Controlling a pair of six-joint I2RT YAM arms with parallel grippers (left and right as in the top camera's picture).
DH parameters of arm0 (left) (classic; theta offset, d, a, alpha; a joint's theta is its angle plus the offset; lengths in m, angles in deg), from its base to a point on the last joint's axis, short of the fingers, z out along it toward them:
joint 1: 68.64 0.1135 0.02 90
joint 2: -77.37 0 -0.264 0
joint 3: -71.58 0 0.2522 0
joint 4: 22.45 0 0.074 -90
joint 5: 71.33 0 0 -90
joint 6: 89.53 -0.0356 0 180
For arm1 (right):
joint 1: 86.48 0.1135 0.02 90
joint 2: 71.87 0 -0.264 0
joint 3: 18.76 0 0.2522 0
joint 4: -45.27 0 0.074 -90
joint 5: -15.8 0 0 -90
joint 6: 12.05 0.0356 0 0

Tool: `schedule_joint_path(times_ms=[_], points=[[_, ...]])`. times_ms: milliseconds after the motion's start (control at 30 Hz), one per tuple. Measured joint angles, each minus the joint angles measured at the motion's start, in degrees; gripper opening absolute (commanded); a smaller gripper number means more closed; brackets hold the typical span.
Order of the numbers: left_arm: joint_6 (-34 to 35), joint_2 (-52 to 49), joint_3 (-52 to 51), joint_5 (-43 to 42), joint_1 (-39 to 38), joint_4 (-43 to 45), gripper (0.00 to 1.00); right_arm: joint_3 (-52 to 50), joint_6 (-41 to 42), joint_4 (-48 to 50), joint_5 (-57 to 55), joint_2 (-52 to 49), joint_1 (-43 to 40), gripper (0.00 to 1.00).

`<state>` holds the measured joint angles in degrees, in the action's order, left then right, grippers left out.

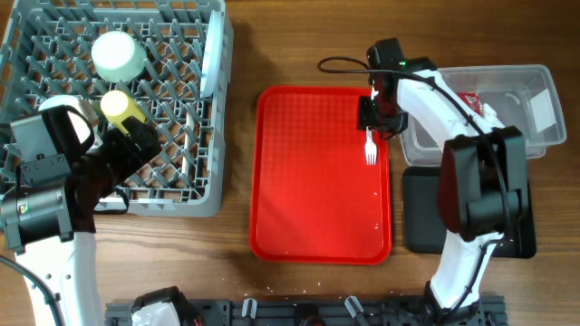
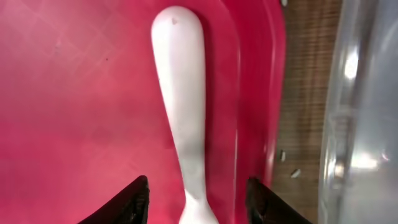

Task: Sort waste into correct bins and load items into the dishwasher rack
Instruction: 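Move the right gripper back over the white fork on the tray, then lower the right gripper and grasp the white fork handle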

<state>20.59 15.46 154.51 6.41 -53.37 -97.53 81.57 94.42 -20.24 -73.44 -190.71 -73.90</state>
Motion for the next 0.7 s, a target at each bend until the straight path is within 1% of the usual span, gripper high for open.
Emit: schedule_joint_path(times_ms=[67,100,200,267,333,367,400,500,600,667,700], points=[[0.0,0.0,0.0,0.0,0.0,0.0,1.0,-0.2,-0.35,1.6,1.09,0.0,0.0,0.43],[-0.02,0.0,0.0,0.0,0.0,0.0,1.0,-0.46,-0.28,2.62,1.38,0.0,0.0,0.41],[0.0,0.0,0.02,0.0,0.0,-0.02,1.0,-3.65,0.2,5.49,2.14,-0.02,0.0,0.4],[0.0,0.0,0.0,0.0,0.0,0.04,1.0,-5.03,0.46,6.54,2.21,0.13,0.0,0.33],[0.0,0.0,0.02,0.0,0.0,0.0,1.0,-5.33,1.03,7.13,2.25,0.24,0.0,0.18],[-0.02,0.0,0.02,0.0,0.0,0.02,1.0,-5.38,1.36,7.17,2.32,0.24,0.0,0.07],[0.0,0.0,0.02,0.0,0.0,0.02,1.0,-5.49,1.29,7.23,2.73,0.24,-0.02,0.04],[-0.02,0.0,0.02,0.0,0.0,0.0,1.0,-4.79,1.64,5.81,7.15,1.18,-0.26,0.04],[0.0,0.0,0.0,0.0,0.0,-0.02,1.0,-1.99,1.62,-2.14,9.55,0.2,-0.26,0.04],[0.0,0.0,0.02,0.0,0.0,-0.02,1.0,0.31,1.62,-3.48,10.23,0.2,-0.26,0.04],[0.0,0.0,0.0,0.0,0.0,0.02,1.0,1.31,1.62,-3.5,10.82,0.22,-0.26,0.11]])
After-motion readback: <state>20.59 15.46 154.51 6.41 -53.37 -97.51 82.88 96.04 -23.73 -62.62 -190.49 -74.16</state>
